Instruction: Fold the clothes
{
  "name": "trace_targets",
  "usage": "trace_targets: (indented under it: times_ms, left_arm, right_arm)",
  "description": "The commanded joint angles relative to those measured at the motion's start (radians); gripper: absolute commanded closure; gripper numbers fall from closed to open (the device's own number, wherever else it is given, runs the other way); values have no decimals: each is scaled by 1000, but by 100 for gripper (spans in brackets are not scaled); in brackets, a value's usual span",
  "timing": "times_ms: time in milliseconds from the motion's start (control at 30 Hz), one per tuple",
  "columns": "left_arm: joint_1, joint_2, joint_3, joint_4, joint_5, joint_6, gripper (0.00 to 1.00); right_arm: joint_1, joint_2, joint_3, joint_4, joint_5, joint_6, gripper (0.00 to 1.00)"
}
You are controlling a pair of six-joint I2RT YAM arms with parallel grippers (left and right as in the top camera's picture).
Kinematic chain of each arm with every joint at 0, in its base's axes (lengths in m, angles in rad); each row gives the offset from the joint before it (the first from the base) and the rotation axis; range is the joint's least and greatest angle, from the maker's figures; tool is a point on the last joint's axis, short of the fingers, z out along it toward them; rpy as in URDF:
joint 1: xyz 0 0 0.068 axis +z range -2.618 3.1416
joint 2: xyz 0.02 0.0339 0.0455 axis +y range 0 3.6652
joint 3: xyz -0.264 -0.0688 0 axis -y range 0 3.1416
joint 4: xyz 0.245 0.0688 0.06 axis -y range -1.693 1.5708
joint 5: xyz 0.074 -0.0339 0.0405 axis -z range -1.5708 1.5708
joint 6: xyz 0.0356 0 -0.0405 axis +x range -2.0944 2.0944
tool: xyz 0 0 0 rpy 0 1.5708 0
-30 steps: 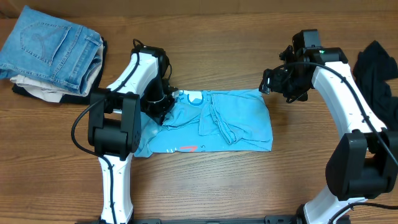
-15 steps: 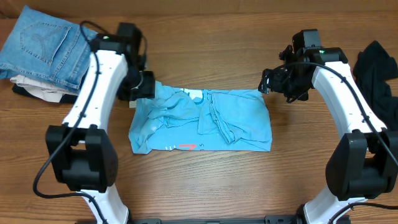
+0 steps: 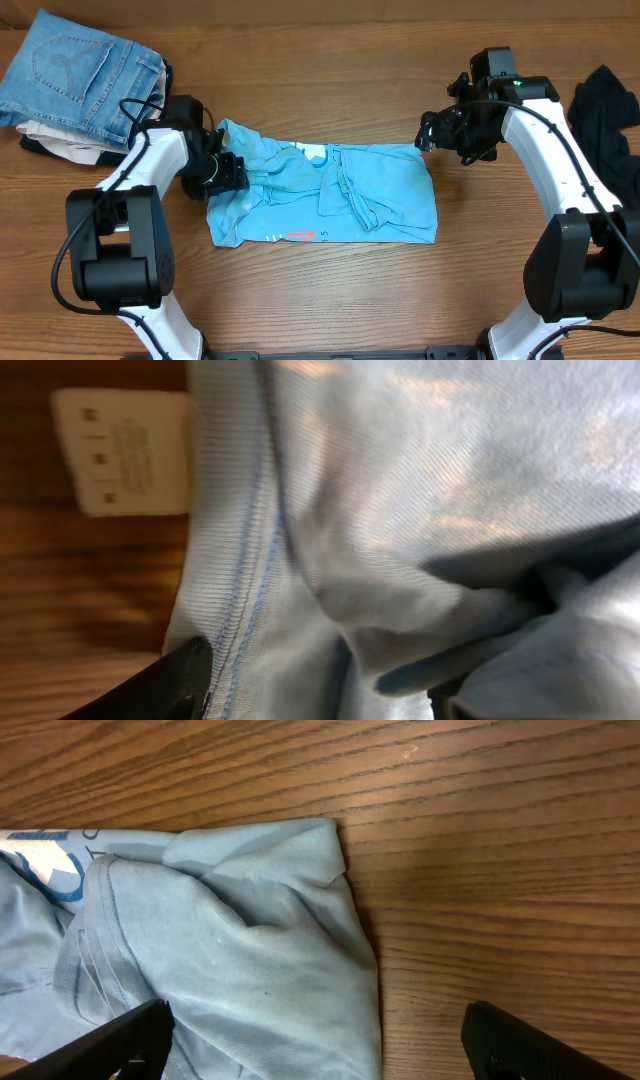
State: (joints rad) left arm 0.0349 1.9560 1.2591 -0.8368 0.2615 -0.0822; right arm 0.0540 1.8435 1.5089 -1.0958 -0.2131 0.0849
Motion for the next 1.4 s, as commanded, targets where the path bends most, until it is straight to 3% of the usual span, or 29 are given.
trace_targets:
  times_ms: [0, 400, 633, 1133, 1267, 1333, 1367]
  left_arm:
    - [31, 19, -13, 29, -55, 111, 25]
    - [30, 18, 78, 30, -51, 263, 23]
    - [18, 19, 76, 105, 4, 286, 23]
    - [-4, 19, -88, 155, 42, 348, 25]
    - [-19, 19, -93, 169, 206, 346, 42]
    - [-32, 19, -93, 173, 272, 320, 66]
    - [-36, 19, -93, 175, 291, 298, 71]
  right_arm:
    - [3, 5, 22, 3, -6, -7, 4]
    - [3, 5, 22, 8, -13, -7, 4]
    - [3, 5, 22, -2, -13, -7, 3]
    - [3, 5, 22, -17, -13, -7, 3]
    - [3, 5, 22, -17, -14, -7, 4]
    - [3, 5, 22, -17, -14, -6, 4]
    - [3, 5, 22, -17, -14, -6, 4]
